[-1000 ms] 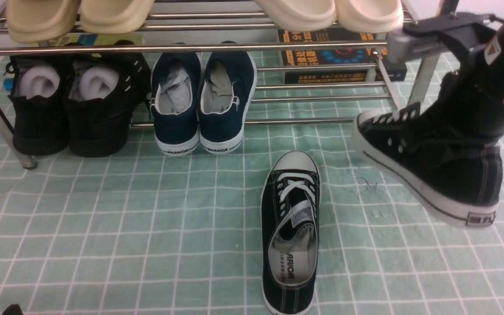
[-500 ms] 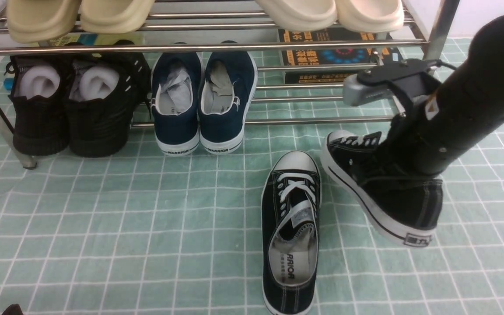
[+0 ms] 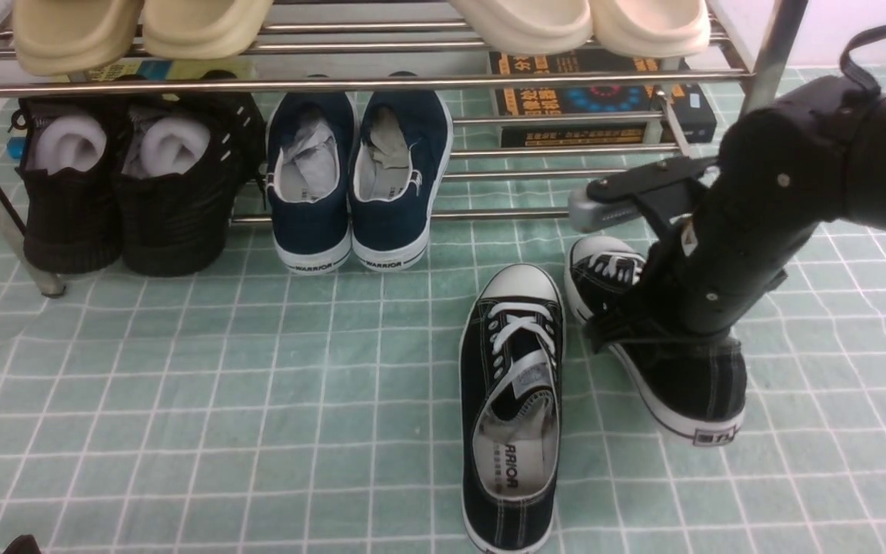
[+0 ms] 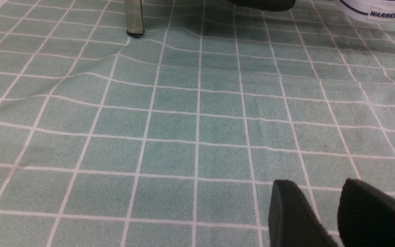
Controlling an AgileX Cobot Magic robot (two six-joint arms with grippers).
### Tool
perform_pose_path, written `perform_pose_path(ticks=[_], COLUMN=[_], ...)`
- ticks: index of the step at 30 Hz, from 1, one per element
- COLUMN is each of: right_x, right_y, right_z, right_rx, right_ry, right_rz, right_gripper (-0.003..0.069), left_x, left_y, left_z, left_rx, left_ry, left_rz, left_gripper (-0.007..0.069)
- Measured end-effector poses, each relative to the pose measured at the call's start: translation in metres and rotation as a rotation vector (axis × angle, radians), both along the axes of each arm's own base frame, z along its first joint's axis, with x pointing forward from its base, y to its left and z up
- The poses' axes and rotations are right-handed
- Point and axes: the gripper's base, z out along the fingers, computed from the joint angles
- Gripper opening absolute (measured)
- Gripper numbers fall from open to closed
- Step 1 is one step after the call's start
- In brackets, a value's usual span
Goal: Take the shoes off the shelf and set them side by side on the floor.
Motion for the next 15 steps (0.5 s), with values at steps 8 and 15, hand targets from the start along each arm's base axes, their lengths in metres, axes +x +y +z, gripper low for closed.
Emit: perform_pose_path(ticks=[8, 15], right_x=[0.000, -0.003], right_y=[0.012, 0.018], right_z=[-0.009, -0.008], right_rx=[0.118, 0.199], right_ry=[0.077, 0.123], right_rz=[-0.070, -0.111], right_gripper=[0.0024, 0.0092], left_x=[0.000, 0.000], left_y=[0.000, 0.000], left_z=[0.000, 0.000], left_rx=[0.000, 0.000], left_ry=[0.000, 0.000], left_rz=[0.000, 0.000], left_gripper=[0.0241, 0.0241])
